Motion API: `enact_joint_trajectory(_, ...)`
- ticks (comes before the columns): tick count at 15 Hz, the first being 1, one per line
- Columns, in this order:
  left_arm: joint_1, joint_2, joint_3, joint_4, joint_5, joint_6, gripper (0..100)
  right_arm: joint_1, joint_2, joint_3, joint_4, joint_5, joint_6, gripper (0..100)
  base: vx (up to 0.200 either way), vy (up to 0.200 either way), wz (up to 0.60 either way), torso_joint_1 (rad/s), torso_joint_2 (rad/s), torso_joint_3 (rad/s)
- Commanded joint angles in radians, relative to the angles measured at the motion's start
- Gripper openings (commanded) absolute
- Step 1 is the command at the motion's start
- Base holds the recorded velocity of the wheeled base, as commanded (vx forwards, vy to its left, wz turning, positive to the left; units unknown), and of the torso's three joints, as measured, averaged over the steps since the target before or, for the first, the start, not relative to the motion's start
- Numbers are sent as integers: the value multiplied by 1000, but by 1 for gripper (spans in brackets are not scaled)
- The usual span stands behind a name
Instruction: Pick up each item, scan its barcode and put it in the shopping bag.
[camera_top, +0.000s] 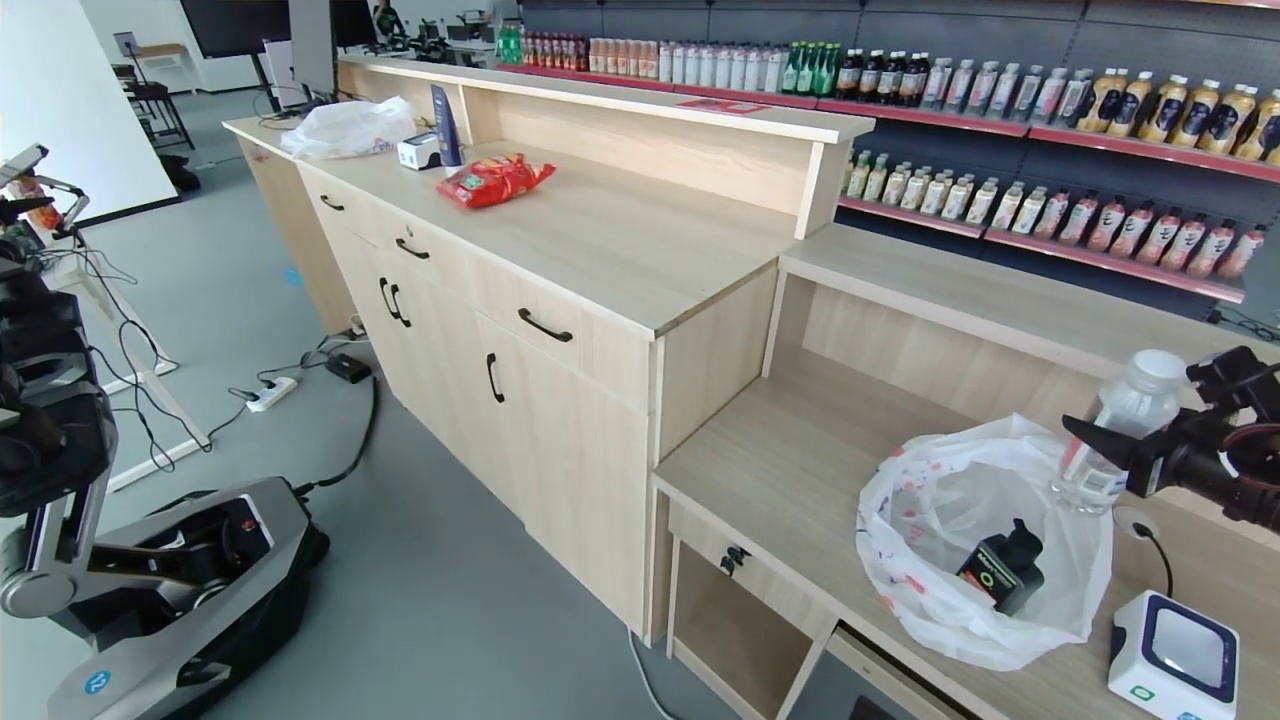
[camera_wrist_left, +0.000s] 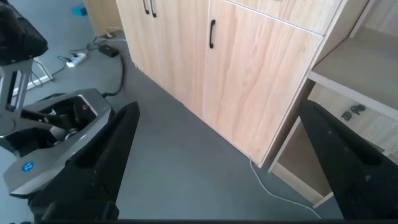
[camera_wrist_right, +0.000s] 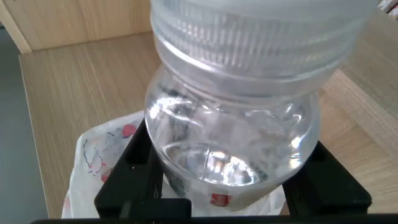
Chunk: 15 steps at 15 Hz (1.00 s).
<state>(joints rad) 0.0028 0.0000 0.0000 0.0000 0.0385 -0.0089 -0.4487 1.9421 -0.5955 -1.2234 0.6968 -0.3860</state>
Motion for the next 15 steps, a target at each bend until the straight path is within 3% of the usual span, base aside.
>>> enact_joint_trajectory(1, 0, 0, 0, 0, 0, 0, 100, -7, 80, -12, -5, 1, 22, 0, 0, 0, 0, 0, 0, 0)
enact_joint_trajectory(15, 0, 0, 0, 0, 0, 0, 100, -24, 365, -99, -200, 1, 125, 0, 0, 0, 0, 0, 0, 0)
